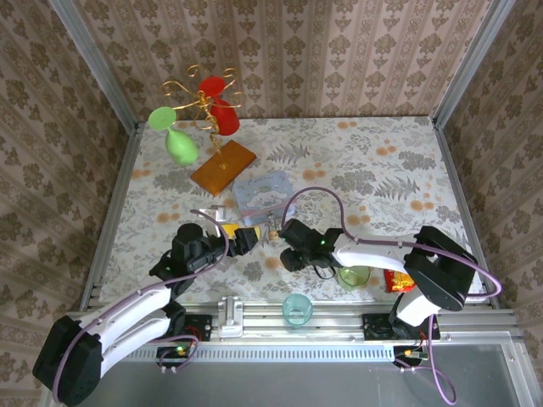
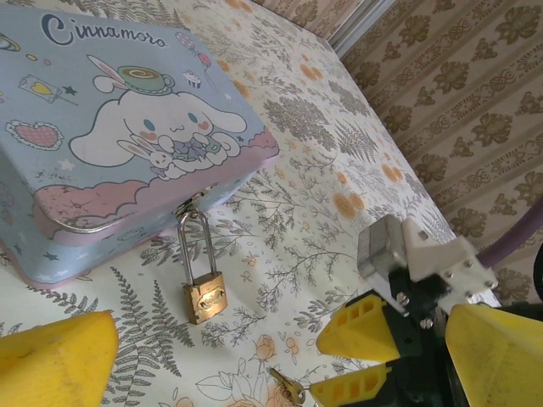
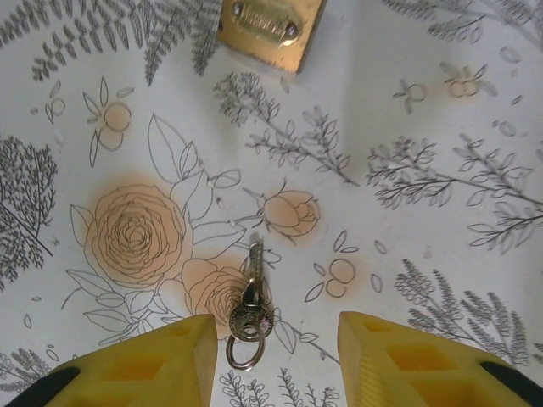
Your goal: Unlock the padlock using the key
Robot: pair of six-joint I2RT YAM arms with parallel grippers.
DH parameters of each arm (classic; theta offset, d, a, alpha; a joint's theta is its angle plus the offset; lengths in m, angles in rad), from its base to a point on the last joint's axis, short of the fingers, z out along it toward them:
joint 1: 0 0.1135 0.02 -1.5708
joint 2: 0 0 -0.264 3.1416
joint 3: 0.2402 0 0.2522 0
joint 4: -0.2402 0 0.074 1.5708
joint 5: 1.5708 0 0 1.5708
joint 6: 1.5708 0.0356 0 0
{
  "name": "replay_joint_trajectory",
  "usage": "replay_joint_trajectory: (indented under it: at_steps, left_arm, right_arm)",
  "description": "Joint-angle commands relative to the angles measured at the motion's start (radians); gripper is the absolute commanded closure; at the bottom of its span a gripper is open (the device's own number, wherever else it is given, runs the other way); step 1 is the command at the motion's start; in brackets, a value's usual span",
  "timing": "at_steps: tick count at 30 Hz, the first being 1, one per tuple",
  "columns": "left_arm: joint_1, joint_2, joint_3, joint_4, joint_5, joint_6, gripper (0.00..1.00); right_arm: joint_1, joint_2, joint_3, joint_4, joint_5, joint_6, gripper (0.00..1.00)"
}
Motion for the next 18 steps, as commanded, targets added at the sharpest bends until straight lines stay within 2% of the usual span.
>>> replay_joint_trajectory:
  at_steps: [1,18]
  left_arm:
    - [-0.007,0.0,-0.014,-0.019,-0.021,0.002,0.0]
    - [-0.007,0.056,-0.017,0.003,-0.001,-0.001,0.0]
  right_arm:
    - [0.013,0.028,-0.01,-0.012,0.024,0.041,0.59]
    - [0.016,0.072,-0.065,0.106,-0.022,0.086,0.65]
